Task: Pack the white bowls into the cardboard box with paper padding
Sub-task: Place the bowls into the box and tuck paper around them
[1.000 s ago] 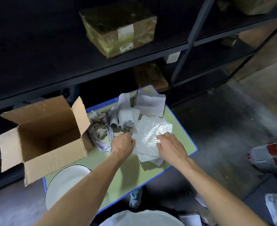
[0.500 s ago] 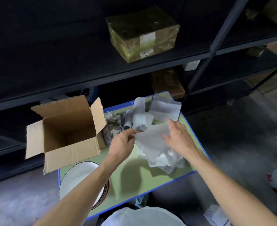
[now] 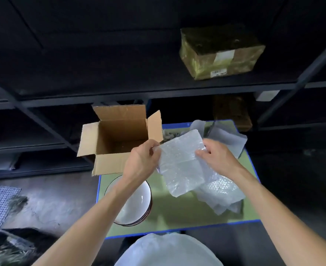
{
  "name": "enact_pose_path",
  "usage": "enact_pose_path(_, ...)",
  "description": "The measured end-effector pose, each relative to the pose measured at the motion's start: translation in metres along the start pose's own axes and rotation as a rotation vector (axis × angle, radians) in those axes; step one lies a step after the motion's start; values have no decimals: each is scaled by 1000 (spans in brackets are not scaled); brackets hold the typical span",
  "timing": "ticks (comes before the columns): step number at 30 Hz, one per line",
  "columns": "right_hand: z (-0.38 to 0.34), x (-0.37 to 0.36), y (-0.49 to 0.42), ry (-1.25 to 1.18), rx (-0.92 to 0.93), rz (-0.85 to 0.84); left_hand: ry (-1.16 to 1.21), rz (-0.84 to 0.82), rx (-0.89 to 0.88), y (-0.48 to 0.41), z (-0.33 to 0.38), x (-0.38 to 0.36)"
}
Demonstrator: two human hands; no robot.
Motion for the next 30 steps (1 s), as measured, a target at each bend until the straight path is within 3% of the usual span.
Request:
enact_pose_path(5, -27, -22, -5, -33, 57, -33, -4, 108, 34, 11, -29, 42)
enact_pose_path(8, -35, -35, -5, -50, 70, -58, -168, 125, -16, 23, -51, 61)
enact_pose_path(11, -43, -46, -4, -59, 82, -59, -358, 60, -82, 36, -71, 70)
enact_pose_path(16, -51, -53, -1, -19, 82, -72, -482, -83, -151, 48, -91, 69)
enact_pose_path(30, -57, -48, 2, 37, -7, 55, -315, -92, -126, 27, -82, 107)
Point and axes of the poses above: each hand's wrist, its own y-axis away from the middle knuckle, its own x-axis out of the back of the hand, z = x × y, the point moved 1 cm from there along -y, towards the middle knuckle, and after that the axes turned 14 degrees about z, right-handed, at the moved point
